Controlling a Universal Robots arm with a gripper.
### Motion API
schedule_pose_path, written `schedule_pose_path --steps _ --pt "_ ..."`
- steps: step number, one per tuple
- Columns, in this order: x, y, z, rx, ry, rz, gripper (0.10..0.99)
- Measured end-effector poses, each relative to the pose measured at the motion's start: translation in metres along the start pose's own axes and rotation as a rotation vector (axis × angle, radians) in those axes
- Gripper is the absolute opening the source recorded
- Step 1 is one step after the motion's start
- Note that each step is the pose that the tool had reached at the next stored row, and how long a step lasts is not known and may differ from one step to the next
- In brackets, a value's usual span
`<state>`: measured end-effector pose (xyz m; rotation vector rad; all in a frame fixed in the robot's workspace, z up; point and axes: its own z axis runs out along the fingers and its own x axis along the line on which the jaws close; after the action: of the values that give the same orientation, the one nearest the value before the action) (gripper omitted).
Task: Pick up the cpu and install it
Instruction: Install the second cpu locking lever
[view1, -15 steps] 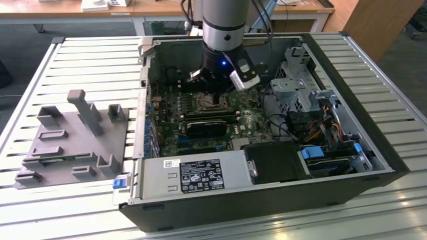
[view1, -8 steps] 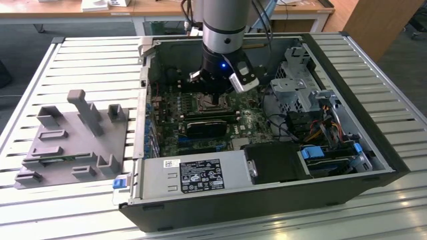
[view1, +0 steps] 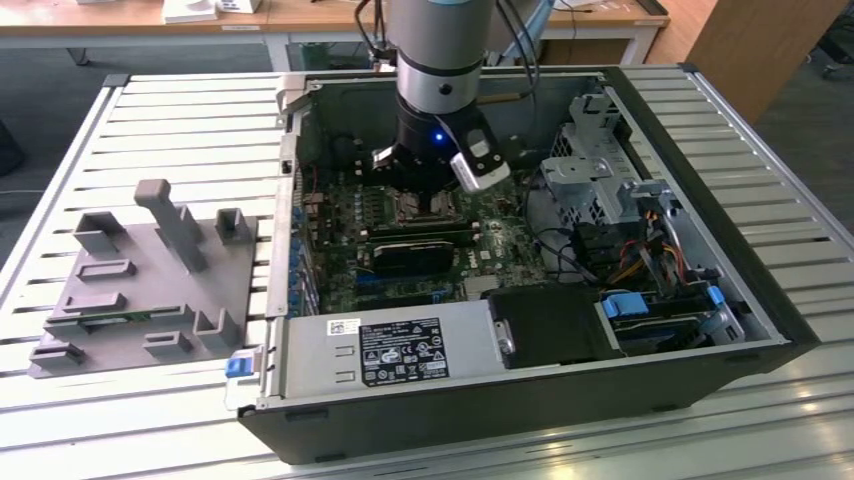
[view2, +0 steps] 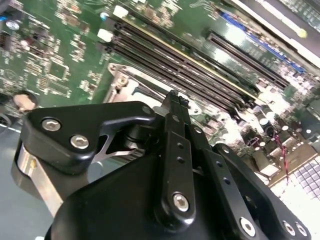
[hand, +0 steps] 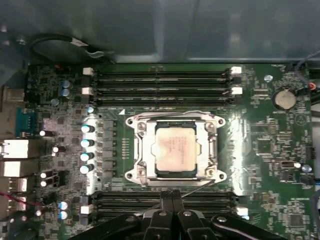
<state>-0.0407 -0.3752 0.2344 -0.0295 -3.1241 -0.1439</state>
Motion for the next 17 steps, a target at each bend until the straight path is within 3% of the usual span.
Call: schedule_pose_path --steps 3,11,13,16,17 --pt "0.0043 -0.0003 0.0027 0.0 0.0003 0.0 0.106" --pt "0.0043 -0.0015 0.0161 -0.001 0.0007 0.003 0.106" --pt "0.0047 -0.0018 0.0174 -0.009 0.001 0.003 0.106" --pt "0.006 -0.003 0.018 -0.032 0.0012 0.004 0.106" --pt "0.0065 -0.0036 0.0181 -0.034 0.0011 0.004 0.106"
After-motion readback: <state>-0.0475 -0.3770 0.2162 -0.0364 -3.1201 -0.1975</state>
